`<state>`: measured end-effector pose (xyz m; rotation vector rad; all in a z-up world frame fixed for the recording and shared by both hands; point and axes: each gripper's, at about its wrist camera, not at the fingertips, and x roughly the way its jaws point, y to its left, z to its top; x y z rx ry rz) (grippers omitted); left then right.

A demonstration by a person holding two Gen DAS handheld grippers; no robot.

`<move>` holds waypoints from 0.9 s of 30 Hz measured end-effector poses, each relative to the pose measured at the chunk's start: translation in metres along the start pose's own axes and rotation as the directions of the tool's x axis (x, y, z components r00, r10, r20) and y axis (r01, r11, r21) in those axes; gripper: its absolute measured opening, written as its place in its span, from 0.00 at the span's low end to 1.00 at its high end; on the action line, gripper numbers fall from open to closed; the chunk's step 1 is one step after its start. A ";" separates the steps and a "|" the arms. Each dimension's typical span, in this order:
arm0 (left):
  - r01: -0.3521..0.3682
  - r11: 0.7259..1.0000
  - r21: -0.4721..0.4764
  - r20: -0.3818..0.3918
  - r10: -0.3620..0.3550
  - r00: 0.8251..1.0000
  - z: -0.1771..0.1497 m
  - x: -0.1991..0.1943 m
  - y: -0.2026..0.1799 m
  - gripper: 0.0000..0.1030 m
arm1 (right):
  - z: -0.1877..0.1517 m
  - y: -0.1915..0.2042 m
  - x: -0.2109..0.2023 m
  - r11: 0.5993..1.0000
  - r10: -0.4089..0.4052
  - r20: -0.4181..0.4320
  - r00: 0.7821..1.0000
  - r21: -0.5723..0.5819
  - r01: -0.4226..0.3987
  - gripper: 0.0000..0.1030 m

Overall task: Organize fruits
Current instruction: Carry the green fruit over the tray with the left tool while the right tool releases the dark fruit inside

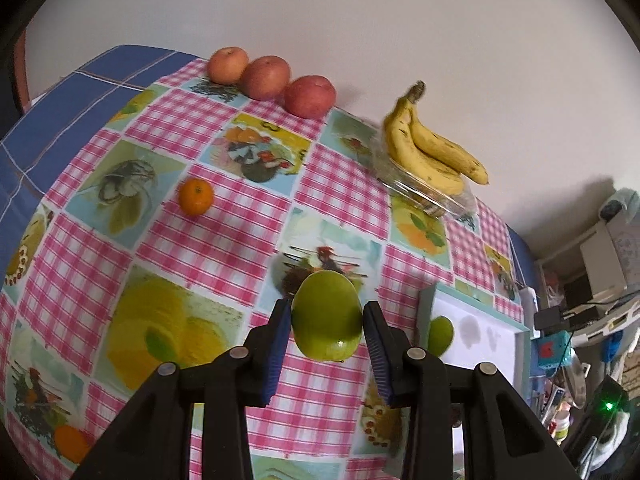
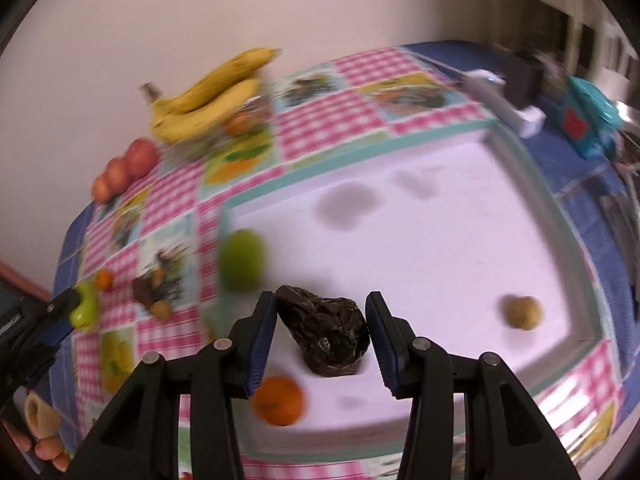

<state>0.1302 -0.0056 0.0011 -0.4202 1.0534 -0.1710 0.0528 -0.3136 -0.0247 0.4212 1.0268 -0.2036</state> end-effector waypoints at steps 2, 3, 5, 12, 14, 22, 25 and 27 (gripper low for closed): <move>0.009 1.000 0.017 -0.007 -0.009 1.000 -0.005 0.003 -0.011 0.38 | 0.004 -0.022 -0.003 0.998 -0.033 0.012 0.999 0.048 0.032 0.46; 0.014 1.000 0.027 -0.012 -0.014 1.000 -0.007 0.004 -0.017 0.38 | 0.005 -0.031 -0.004 0.997 -0.047 0.017 0.999 0.068 0.046 0.46; 0.025 0.998 0.054 -0.025 -0.024 0.999 -0.014 0.007 -0.031 0.38 | 0.008 -0.048 -0.008 0.993 -0.066 0.026 0.997 0.104 0.063 0.46; 0.079 0.983 0.166 -0.069 -0.068 0.995 -0.038 0.020 -0.085 0.38 | 0.017 -0.090 -0.020 0.978 -0.094 0.066 0.993 0.191 0.080 0.46; 0.090 0.974 0.210 -0.077 -0.075 0.994 -0.046 0.023 -0.101 0.38 | 0.019 -0.095 -0.024 0.978 -0.090 0.084 0.992 0.195 0.072 0.46; 0.087 0.944 0.317 -0.114 -0.054 0.992 -0.073 0.047 -0.134 0.38 | 0.021 -0.097 -0.021 0.985 -0.062 0.109 0.992 0.168 0.043 0.46; 0.087 0.941 0.327 -0.126 -0.047 0.991 -0.081 0.059 -0.136 0.38 | 0.019 -0.096 -0.010 0.987 -0.053 0.098 0.994 0.159 0.037 0.46; 0.084 0.940 0.329 -0.135 -0.041 0.990 -0.084 0.066 -0.136 0.38 | 0.018 -0.095 -0.004 0.988 -0.048 0.094 0.994 0.153 0.033 0.46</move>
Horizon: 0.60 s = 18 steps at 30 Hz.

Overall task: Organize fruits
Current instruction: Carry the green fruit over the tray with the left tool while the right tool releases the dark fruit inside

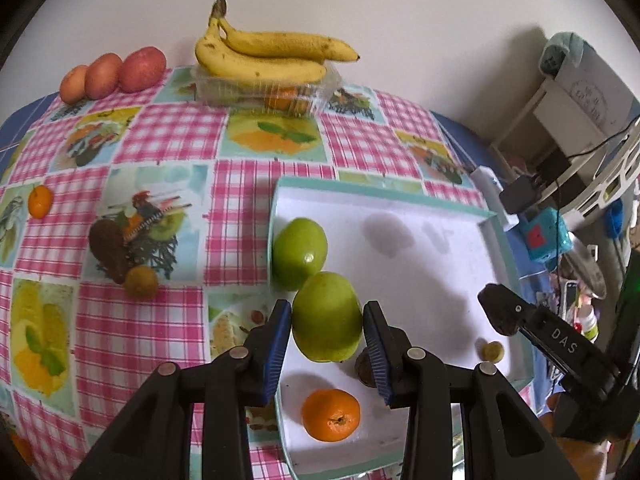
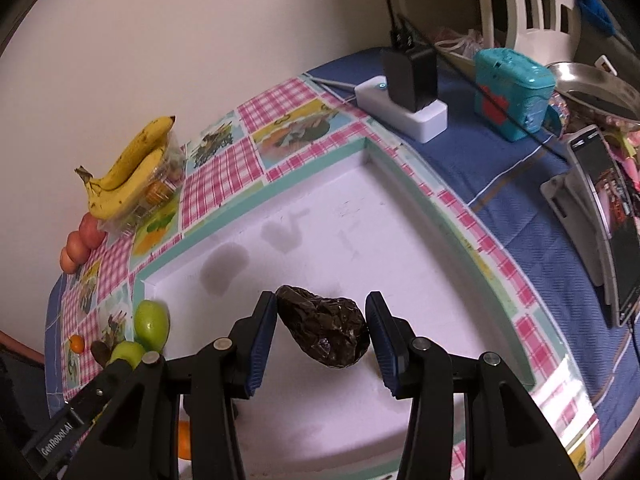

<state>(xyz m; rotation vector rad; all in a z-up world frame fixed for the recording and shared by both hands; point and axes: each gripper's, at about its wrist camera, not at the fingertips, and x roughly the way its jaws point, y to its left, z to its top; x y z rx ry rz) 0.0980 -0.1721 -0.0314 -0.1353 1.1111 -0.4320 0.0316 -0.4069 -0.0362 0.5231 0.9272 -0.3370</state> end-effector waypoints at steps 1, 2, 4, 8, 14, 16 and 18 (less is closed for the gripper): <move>0.000 1.000 0.000 -0.004 0.000 1.000 -0.001 0.003 0.000 0.38 | -0.001 0.001 0.003 1.000 0.003 -0.001 1.000 -0.008 -0.003 0.46; 0.003 1.000 0.004 -0.011 -0.003 1.000 -0.002 0.006 0.000 0.38 | -0.002 0.003 0.006 1.000 0.002 -0.002 1.000 -0.018 -0.002 0.46; -0.002 1.000 0.006 -0.020 0.002 1.000 -0.004 0.011 0.000 0.38 | -0.004 0.006 0.011 0.999 0.000 -0.007 1.000 -0.038 0.000 0.46; -0.021 1.000 0.014 -0.038 0.021 0.999 -0.008 0.018 -0.001 0.38 | -0.009 0.009 0.022 0.998 -0.017 -0.034 0.999 -0.055 0.015 0.46; -0.035 0.999 0.016 -0.054 0.036 0.998 -0.012 0.024 0.001 0.39 | -0.013 0.007 0.030 0.999 -0.026 -0.055 0.998 -0.046 0.024 0.46; -0.033 0.999 0.017 -0.054 0.034 0.998 -0.012 0.024 0.001 0.39 | -0.013 0.007 0.030 0.999 -0.028 -0.055 0.998 -0.047 0.025 0.46; -0.031 0.999 0.011 -0.057 0.032 0.998 -0.011 0.024 0.002 0.39 | -0.013 0.007 0.030 0.998 -0.030 -0.056 0.998 -0.049 0.027 0.46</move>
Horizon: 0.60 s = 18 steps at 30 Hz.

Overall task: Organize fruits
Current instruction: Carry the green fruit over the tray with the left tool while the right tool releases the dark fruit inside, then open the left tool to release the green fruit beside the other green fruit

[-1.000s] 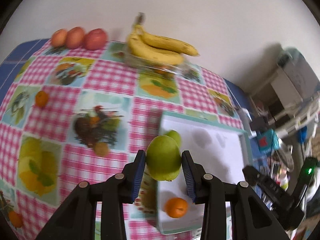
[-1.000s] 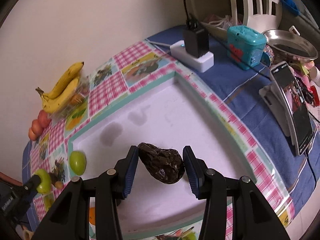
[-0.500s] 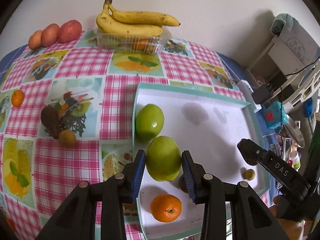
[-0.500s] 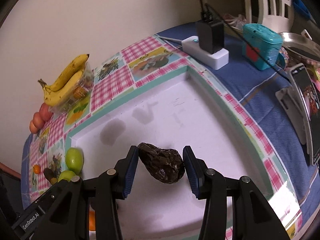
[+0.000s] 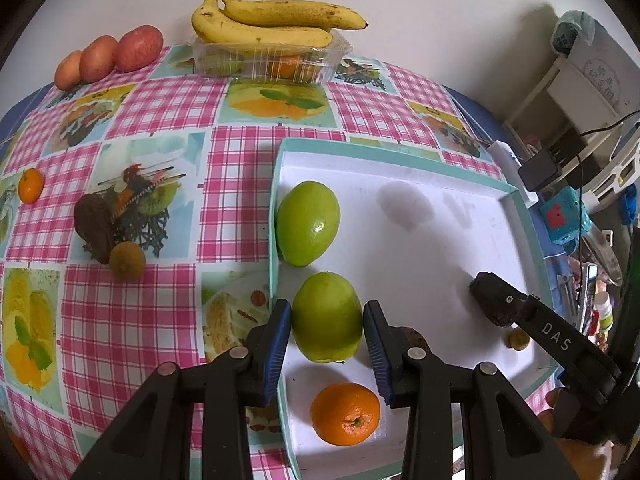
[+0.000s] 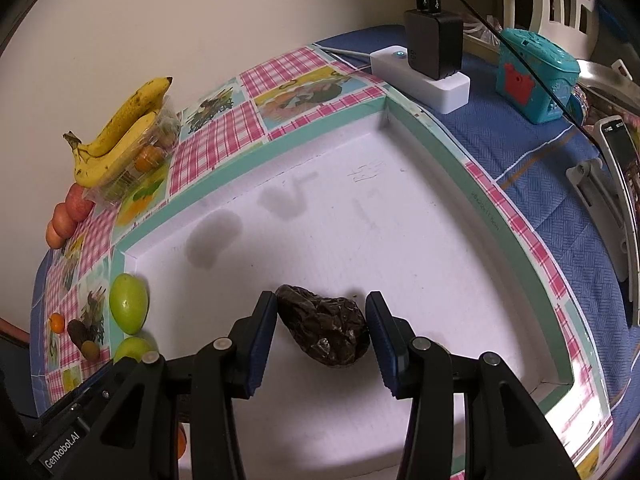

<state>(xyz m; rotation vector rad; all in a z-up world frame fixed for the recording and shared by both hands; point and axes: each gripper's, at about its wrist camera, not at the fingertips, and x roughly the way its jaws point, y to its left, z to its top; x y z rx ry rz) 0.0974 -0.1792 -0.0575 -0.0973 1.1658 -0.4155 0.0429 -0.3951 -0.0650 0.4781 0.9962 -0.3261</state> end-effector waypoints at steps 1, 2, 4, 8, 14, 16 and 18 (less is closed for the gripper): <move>0.002 1.000 -0.004 -0.002 -0.002 1.000 0.000 0.000 0.000 0.39 | 0.000 0.000 0.000 1.000 0.000 -0.002 1.000 -0.001 0.000 0.46; 0.005 1.000 -0.008 -0.004 -0.005 1.000 0.001 0.000 0.001 0.39 | 0.001 0.000 0.000 1.000 -0.001 -0.005 1.000 -0.003 0.001 0.46; 0.013 1.000 -0.025 -0.013 -0.013 1.000 0.002 0.000 0.003 0.39 | 0.002 0.000 0.001 1.000 -0.001 -0.012 1.000 -0.004 0.001 0.46; 0.039 0.997 -0.064 -0.030 -0.041 0.999 0.003 -0.001 0.007 0.40 | 0.004 0.002 -0.003 1.000 -0.011 -0.024 1.000 -0.011 0.010 0.47; 0.078 0.994 -0.073 -0.005 -0.078 0.997 0.009 -0.020 0.005 0.42 | 0.007 0.010 -0.021 0.999 -0.013 0.003 1.000 -0.040 0.014 0.55; 0.079 0.994 -0.076 0.002 -0.079 0.997 0.011 -0.027 0.005 0.43 | 0.009 0.013 -0.027 0.999 -0.023 0.008 1.000 -0.048 0.023 0.55; 0.061 0.995 -0.076 0.013 -0.060 0.998 0.014 -0.035 0.007 0.45 | 0.009 0.015 -0.032 0.998 -0.033 0.006 0.999 -0.053 0.033 0.56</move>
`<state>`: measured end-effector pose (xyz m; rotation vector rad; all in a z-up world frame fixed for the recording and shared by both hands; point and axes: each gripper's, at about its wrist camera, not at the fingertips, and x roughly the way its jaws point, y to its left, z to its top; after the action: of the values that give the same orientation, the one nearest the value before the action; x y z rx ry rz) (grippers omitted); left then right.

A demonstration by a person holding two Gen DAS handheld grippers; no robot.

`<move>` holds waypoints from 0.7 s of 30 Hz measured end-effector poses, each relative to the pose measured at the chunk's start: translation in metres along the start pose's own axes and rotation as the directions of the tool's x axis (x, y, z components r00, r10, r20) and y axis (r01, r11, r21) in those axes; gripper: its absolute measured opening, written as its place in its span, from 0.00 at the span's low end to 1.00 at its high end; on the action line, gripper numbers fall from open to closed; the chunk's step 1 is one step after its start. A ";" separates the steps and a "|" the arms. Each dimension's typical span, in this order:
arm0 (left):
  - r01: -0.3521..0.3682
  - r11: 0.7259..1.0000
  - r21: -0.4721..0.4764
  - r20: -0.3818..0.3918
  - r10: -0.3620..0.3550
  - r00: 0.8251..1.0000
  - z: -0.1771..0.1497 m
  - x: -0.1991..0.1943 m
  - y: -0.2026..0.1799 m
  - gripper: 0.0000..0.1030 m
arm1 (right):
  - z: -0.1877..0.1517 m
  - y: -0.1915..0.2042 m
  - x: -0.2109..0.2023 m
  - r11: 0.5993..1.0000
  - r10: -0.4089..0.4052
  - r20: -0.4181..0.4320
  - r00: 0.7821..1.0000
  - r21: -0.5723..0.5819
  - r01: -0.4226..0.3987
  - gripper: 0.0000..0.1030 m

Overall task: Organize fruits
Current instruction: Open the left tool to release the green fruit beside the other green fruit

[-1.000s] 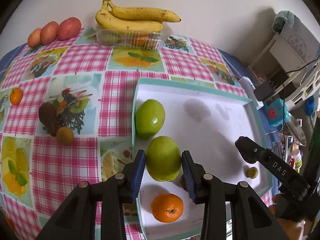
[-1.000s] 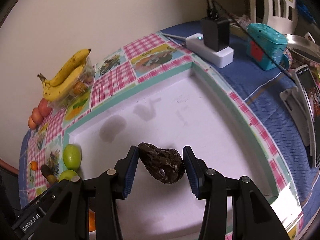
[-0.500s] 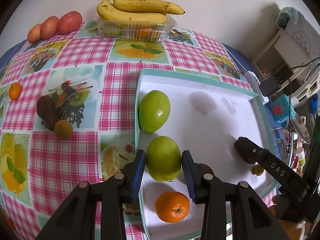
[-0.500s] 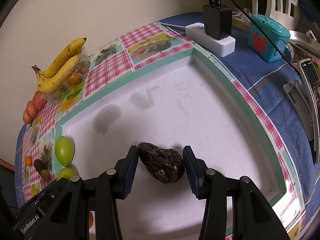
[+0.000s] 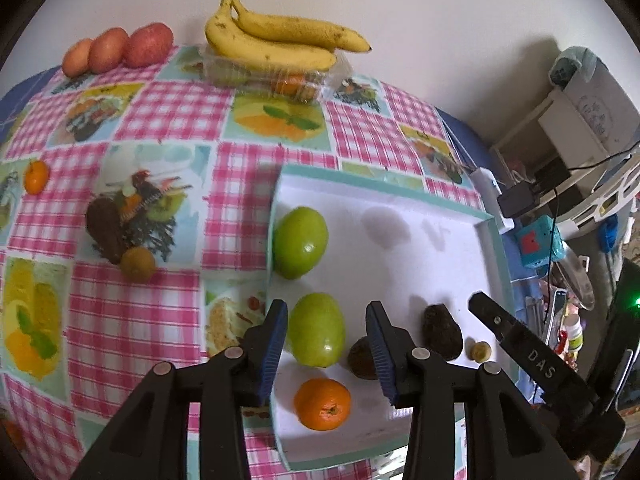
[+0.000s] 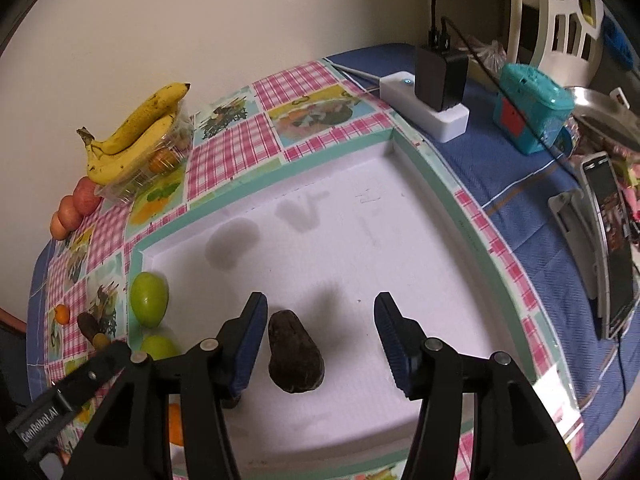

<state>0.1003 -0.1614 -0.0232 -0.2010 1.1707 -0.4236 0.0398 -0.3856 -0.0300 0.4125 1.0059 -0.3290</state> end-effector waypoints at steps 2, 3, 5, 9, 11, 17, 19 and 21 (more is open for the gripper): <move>-0.024 1.000 -0.005 0.012 0.024 1.000 0.003 -0.006 0.003 0.50 | -0.001 0.002 -0.005 1.000 -0.014 -0.010 1.000 -0.008 0.014 0.58; -0.037 0.999 -0.011 0.017 0.037 0.999 0.003 -0.009 0.007 0.57 | -0.002 0.003 -0.006 1.000 -0.019 -0.015 1.000 -0.015 0.019 0.60; -0.071 0.997 -0.019 0.029 0.071 0.997 0.005 -0.015 0.014 0.62 | -0.004 0.005 -0.010 0.999 -0.027 -0.025 0.999 -0.029 0.027 0.60; -0.155 0.987 -0.027 0.038 0.156 0.987 0.007 -0.021 0.030 0.74 | -0.011 0.010 -0.016 0.998 -0.036 -0.035 0.999 -0.053 0.034 0.61; -0.192 0.979 -0.063 0.029 0.194 0.981 0.008 -0.022 0.043 0.84 | -0.015 0.014 -0.017 0.997 -0.035 -0.038 0.999 -0.065 0.033 0.62; -0.257 0.962 -0.097 0.016 0.260 0.966 0.005 -0.023 0.066 0.91 | -0.027 0.027 -0.013 0.993 -0.035 -0.057 0.998 -0.115 0.028 0.65; -0.273 0.958 -0.084 0.022 0.276 0.961 0.004 -0.024 0.067 0.92 | -0.028 0.030 -0.012 0.992 -0.032 -0.058 0.998 -0.127 0.025 0.65; -0.284 0.956 -0.073 0.026 0.286 0.958 0.004 -0.025 0.068 0.93 | -0.028 0.032 -0.011 0.990 -0.033 -0.057 0.998 -0.136 0.025 0.65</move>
<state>0.1107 -0.0898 -0.0255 -0.0960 1.1588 -0.1248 0.0278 -0.3428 -0.0279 0.2862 1.0861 -0.2746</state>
